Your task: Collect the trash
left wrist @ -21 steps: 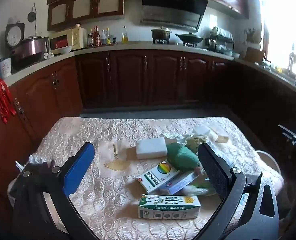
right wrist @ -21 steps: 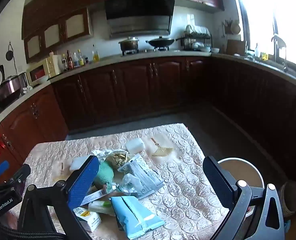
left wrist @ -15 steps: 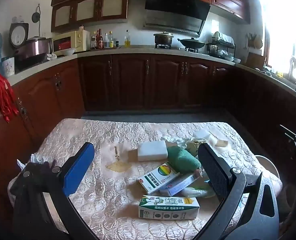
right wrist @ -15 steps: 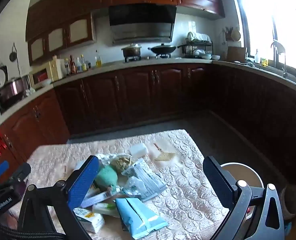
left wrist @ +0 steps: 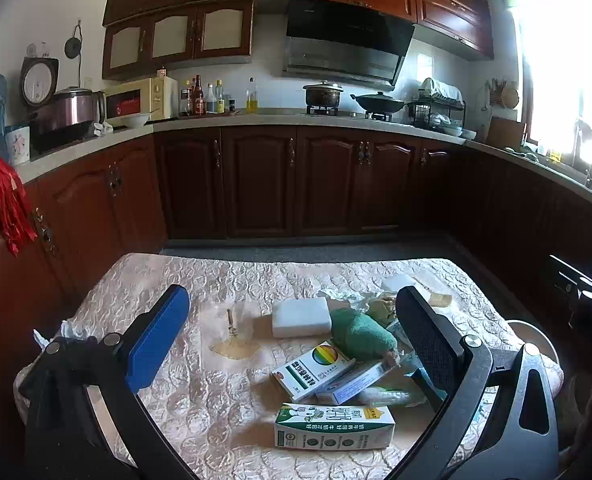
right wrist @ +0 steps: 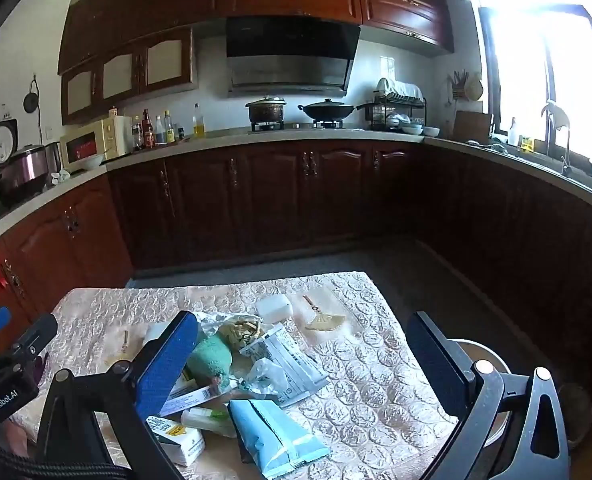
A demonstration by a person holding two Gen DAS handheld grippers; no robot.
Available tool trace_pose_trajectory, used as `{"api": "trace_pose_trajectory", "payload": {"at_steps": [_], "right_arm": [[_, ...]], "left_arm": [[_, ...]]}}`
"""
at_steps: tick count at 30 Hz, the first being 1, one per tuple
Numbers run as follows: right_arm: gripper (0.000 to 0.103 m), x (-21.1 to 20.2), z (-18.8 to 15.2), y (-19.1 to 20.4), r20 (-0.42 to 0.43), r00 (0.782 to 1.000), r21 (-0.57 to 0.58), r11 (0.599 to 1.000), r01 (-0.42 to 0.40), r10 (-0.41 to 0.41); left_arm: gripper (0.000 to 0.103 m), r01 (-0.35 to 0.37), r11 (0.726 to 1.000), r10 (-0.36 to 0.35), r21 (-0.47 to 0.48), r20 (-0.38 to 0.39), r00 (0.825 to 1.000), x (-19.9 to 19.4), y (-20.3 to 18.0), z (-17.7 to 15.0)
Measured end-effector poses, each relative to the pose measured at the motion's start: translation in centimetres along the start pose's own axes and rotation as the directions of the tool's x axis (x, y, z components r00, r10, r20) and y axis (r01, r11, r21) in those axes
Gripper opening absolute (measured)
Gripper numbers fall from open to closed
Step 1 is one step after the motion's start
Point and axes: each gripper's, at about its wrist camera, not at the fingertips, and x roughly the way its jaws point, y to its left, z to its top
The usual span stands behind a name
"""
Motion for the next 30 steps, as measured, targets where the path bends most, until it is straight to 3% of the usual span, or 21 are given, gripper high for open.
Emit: {"api": "trace_pose_trajectory", "payload": {"at_steps": [30], "right_arm": [[0.103,-0.67,-0.03,-0.33,0.024,1.0,-0.007,1.0,0.01,-0.01]], "left_arm": [[0.103,0.008,1.0,-0.008,-0.028,0.006,1.0,0.12,0.45,0.01]]}}
